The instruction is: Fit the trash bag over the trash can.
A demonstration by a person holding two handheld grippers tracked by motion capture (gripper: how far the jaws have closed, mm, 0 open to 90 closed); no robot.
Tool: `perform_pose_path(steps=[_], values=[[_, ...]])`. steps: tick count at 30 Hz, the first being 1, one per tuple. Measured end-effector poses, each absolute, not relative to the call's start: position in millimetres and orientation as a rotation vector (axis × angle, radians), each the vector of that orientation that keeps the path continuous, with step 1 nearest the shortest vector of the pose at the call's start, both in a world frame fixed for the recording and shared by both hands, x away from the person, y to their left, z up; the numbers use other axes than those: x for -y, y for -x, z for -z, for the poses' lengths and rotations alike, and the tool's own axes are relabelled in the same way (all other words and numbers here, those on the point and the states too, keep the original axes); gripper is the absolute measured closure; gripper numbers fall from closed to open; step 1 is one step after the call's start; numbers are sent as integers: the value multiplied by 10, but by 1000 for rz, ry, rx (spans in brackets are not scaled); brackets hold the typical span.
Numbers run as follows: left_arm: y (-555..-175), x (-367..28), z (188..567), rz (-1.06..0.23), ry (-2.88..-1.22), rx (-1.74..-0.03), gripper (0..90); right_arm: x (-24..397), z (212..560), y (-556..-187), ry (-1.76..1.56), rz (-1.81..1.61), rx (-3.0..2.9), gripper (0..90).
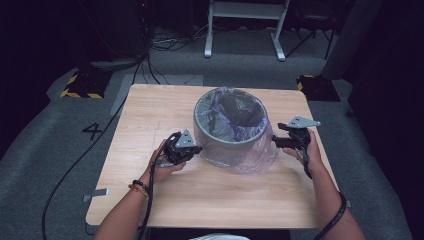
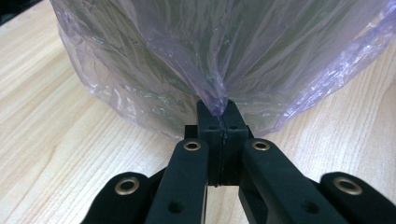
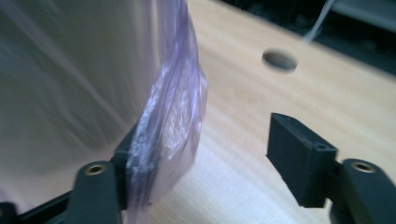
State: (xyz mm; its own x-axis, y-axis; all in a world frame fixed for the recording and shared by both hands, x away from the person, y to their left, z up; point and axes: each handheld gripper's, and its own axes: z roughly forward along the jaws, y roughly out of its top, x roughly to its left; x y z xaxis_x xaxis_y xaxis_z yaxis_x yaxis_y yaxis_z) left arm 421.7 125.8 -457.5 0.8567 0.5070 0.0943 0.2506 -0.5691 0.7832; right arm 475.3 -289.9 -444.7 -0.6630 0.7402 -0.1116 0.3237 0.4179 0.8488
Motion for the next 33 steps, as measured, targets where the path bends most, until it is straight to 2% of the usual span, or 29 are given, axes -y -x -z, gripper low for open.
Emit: perform_pose_path(steps=[7,18,21,27,33], values=[[-4213,-1291,4556,-404,-2195,-553,898,3022,4115,-4637,-843,-1216,-2124,324],[-4195,-1298,4546,-399,-2178,-560,895,3104,4002,-4536,-842,-1353,-2100,315],[-4176,-1255,4541,-398,-2175,-543,884,2945,4020,-4511,-779,-1166,-2117,269],[-4168,-1216,4532,-400,-2181,-532,876,2738,4054,-4493,-677,-961,-2157,246],[-4172,-1255,4525,-401,-2179,-544,880,2712,4060,-4458,-647,-951,-2168,247]])
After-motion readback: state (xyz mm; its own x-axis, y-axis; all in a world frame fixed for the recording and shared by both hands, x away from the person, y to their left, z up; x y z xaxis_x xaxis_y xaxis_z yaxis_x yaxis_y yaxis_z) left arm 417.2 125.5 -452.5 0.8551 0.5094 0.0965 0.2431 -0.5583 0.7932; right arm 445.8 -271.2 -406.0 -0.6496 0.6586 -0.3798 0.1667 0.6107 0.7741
